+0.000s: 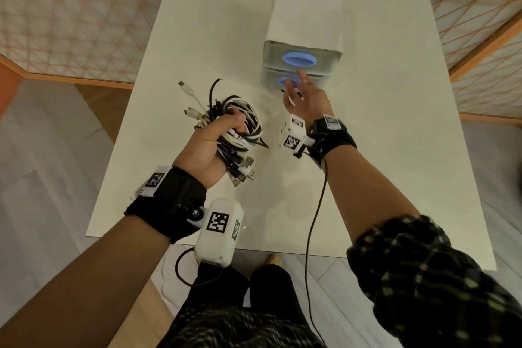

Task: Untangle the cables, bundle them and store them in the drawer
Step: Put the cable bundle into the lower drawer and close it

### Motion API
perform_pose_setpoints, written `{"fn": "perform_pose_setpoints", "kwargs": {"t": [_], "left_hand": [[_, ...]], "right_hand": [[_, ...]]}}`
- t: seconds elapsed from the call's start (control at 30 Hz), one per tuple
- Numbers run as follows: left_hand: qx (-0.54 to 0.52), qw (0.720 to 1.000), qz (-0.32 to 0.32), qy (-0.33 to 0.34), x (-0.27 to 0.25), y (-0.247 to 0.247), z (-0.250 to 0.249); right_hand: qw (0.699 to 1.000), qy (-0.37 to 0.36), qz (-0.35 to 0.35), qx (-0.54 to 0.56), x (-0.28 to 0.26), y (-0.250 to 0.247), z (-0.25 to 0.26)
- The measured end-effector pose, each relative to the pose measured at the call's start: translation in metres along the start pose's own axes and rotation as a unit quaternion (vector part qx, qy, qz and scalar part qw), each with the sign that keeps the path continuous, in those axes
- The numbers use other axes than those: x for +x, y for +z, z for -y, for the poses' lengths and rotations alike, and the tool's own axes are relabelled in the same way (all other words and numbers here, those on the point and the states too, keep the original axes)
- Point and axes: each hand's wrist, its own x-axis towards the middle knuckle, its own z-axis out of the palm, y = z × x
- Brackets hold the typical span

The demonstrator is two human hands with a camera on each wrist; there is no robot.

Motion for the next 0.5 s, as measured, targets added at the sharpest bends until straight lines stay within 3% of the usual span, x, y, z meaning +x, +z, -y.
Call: {"fn": "perform_pose_setpoints", "kwargs": {"t": [0.23, 0.5], "left_hand": [[0.038, 0.998, 0.023, -0.034, 0.029, 0.028, 0.016], [0.071, 0.997, -0.003, -0.043, 0.037, 0.038, 0.034]], "right_hand": [[0.996, 0.027, 0.060, -0.053, -0.075, -0.037, -0.033], [0.994, 0.086, 0.052, -0.042, -0.163, -0.084, -0.070]]}}
